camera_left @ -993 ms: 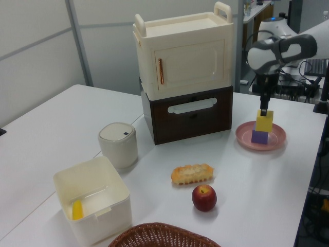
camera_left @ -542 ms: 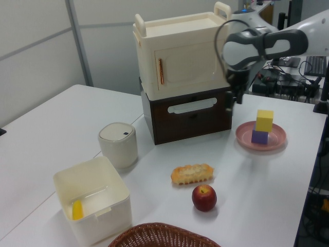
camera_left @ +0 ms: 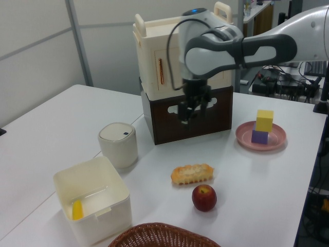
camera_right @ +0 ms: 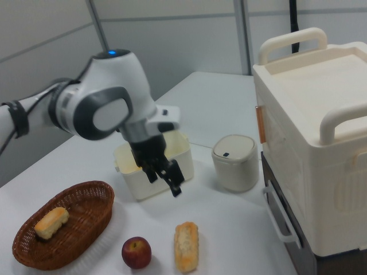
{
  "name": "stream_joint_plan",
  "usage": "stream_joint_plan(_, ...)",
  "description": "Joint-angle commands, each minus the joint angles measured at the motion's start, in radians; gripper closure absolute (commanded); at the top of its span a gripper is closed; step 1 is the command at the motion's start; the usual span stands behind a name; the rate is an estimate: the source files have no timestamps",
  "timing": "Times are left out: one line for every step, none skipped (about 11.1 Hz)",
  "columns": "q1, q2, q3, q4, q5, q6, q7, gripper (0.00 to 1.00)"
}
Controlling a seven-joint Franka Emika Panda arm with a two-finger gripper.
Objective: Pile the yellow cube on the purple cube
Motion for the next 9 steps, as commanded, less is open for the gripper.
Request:
stream_joint_plan(0.108,-0.039,-0.021,0.033,-0.034,-0.108,0.110,0.00)
stream_joint_plan(0.134,-0.056,-0.019,0.030,-0.032,-0.139,0.112,0.00)
stream_joint_plan(0.136,-0.062,-0.018,0.033,-0.032,-0.159,0.110,0.00)
stream_joint_plan(0.136,-0.085,-0.018,0.033,-0.032,-0.180,0.098,0.00)
stream_joint_plan(0.135,-0.102,-0.018,0.033,-0.034,-0.202,0.069,0.00)
stream_joint_plan(0.135,-0.105,-0.018,0.035,-0.034,-0.220,0.016,0.00)
stream_joint_plan(0.135,-0.122,-0.016,0.035,-0.032,-0.225,-0.014,0.00)
stream_joint_plan(0.133,-0.125,-0.018,0.035,-0.032,-0.225,-0.011,0.00)
stream_joint_plan(0.133,-0.123,-0.018,0.044,-0.031,-0.225,-0.005,0.00)
